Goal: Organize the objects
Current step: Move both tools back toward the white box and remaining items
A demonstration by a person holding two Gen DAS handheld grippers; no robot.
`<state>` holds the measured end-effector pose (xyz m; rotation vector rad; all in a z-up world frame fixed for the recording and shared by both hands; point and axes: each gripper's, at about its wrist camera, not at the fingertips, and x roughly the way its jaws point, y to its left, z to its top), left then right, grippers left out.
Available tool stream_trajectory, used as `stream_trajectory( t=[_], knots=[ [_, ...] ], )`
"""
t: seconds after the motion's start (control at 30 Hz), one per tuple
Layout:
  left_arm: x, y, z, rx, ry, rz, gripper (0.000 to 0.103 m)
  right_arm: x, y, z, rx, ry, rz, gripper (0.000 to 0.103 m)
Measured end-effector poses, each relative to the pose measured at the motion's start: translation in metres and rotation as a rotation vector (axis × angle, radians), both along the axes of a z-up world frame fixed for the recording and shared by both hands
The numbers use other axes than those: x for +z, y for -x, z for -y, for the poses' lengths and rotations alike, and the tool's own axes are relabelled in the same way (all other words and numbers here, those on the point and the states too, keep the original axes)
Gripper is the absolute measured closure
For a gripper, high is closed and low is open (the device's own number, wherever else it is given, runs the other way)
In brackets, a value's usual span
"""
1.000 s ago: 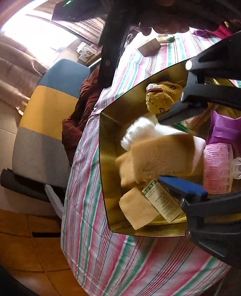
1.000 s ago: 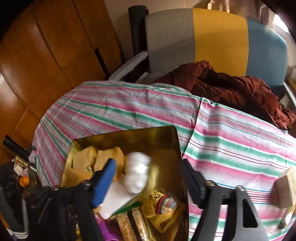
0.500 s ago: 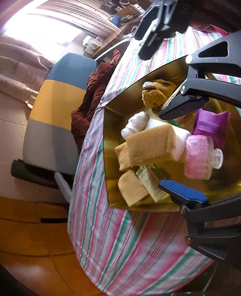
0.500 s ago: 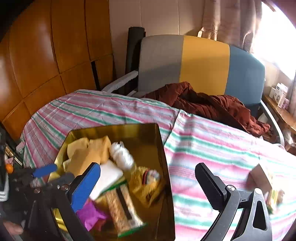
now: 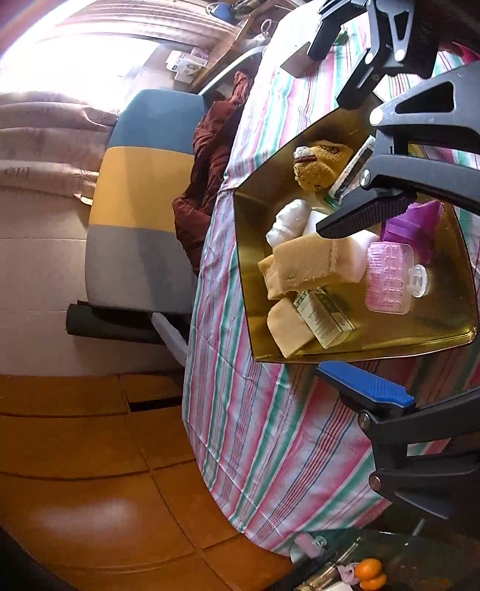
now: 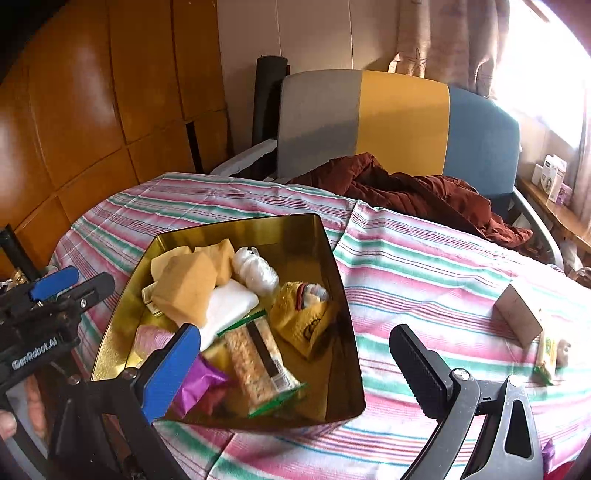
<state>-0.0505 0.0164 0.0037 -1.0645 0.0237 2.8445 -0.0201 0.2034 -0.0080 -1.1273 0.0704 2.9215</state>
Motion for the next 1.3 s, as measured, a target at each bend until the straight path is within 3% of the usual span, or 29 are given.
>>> stream_trajectory(
  t=[0.73,1.3],
  knots=[
    [-0.002,-0.021,-0.034,-0.112,0.028,0.008,0.032,-0.006,-0.030,-0.026,-0.062,0.019,-0.006,0.000],
    [-0.006,-0.042,-0.075,-0.249,0.126,-0.012,0.029,-0.024,-0.051,-0.077,-0.192,0.051,0.043,0.000]
  ],
)
